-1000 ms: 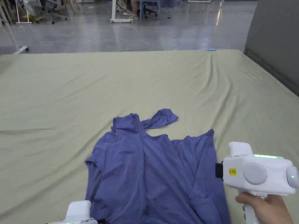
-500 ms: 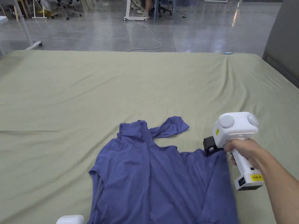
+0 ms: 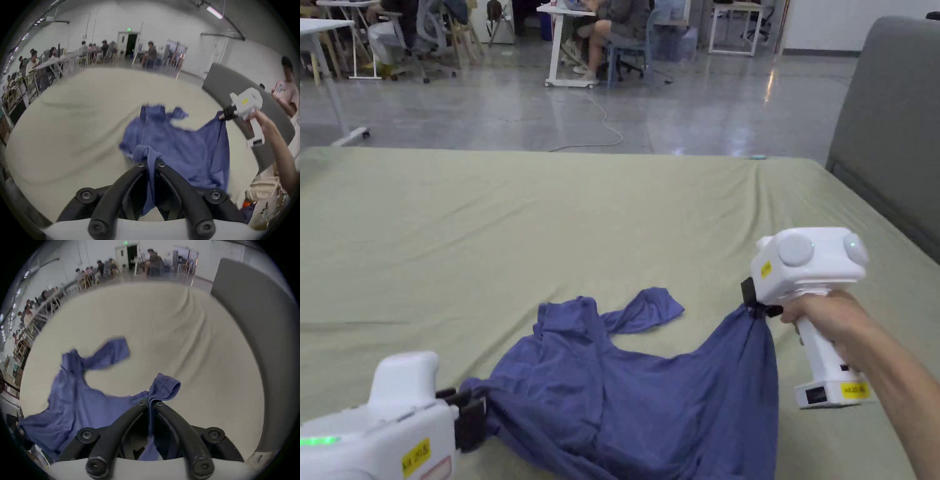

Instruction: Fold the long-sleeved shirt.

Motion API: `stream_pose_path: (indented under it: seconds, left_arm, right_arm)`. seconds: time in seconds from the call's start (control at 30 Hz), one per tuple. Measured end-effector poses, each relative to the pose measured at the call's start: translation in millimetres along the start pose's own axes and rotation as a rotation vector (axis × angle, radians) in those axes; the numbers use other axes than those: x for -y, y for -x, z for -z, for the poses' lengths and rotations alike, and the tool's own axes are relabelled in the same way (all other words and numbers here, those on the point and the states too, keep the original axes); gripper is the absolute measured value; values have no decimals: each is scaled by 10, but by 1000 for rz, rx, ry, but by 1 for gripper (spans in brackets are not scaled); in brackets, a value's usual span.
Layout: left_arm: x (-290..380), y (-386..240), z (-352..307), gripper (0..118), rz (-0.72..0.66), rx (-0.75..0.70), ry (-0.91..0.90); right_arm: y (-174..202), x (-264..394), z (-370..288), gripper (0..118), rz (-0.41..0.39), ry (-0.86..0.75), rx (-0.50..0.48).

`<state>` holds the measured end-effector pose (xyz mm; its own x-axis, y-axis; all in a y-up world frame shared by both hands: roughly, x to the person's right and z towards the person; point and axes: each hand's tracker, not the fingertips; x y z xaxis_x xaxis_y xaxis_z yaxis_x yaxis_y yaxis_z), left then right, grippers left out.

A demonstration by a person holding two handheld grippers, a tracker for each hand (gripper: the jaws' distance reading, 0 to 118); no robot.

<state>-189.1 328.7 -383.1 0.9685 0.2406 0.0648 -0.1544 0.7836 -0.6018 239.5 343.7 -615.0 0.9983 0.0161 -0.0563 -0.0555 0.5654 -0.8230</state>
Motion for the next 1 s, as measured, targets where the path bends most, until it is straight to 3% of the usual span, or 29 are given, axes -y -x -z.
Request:
stream_pose_path:
  seconds: [0.2,0.47,0.57,0.7,0.9,1.0]
  left_arm:
    - [-1414,-66,-244,0,60,-2,-268]
    - [-3499,-283,-338,0,50,28,-390]
    - [-4054,-370,-220,0,37,32,-329]
    - [-4377,-479,-145,0,12,-20,-271]
    - [-4404,-507,-198,0,-62,25,-314]
    - [-4259,-468,-133,0,-102,48,-313]
  right_arm:
    - [-334,-815,-1654,0,108,-340,-65]
    - [-474,-2004,-3244,0,182,-680,79]
    - [-526,-2256,-3463,0,229,-700,138]
    - [-633,-2402,-3551,0,227,-714,150]
    - [-826,-2367,-3378,0,264,-704,187]
    - [-926,-2285,-3182,0,294,-690,160]
